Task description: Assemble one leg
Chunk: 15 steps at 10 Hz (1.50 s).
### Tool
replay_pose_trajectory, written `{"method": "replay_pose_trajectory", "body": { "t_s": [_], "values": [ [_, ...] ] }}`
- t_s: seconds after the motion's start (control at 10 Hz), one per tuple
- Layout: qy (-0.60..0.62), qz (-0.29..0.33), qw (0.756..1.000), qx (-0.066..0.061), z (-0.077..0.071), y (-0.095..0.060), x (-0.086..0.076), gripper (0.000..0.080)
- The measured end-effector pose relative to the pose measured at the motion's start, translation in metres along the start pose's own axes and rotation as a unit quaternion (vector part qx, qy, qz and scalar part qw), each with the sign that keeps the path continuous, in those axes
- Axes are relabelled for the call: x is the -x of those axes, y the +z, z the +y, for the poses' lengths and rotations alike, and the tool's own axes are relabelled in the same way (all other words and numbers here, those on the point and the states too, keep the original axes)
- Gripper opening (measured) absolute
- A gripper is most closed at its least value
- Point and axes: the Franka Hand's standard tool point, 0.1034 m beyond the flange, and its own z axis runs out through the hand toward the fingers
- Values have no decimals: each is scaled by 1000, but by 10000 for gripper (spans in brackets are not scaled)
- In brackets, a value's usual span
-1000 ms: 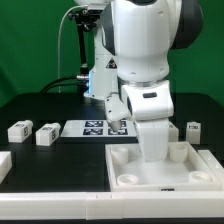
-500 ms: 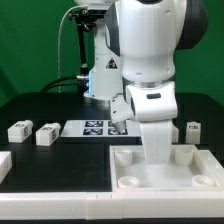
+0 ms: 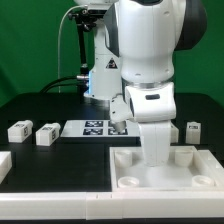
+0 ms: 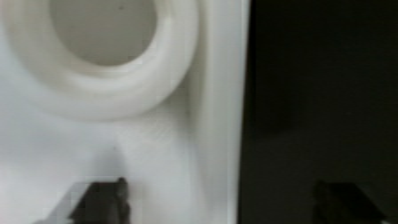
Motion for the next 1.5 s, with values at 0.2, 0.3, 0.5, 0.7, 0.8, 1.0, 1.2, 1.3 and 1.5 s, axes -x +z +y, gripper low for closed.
{"method": "replay_pose_trajectory", "body": {
  "t_s": [0.2, 0.3, 0.5, 0.7, 0.8, 1.0, 1.2, 1.3, 1.5],
  "values": [
    [0, 0, 1000, 1, 0, -1, -1, 637],
    [0, -1, 1000, 2, 0, -3, -2, 646],
    [0, -3, 1000, 3, -2, -7, -2, 649],
    [-1, -8, 1000, 6, -11, -15, 0, 649],
    [8, -13, 1000, 9, -21, -24, 1, 649],
    [25, -25, 999, 24, -41, -48, 3, 649],
    [43, -27, 998, 28, -43, -53, 4, 649],
    [44, -26, 998, 27, -44, -52, 4, 649],
    [157, -22, 987, 29, -44, -52, 3, 649]
  ]
}}
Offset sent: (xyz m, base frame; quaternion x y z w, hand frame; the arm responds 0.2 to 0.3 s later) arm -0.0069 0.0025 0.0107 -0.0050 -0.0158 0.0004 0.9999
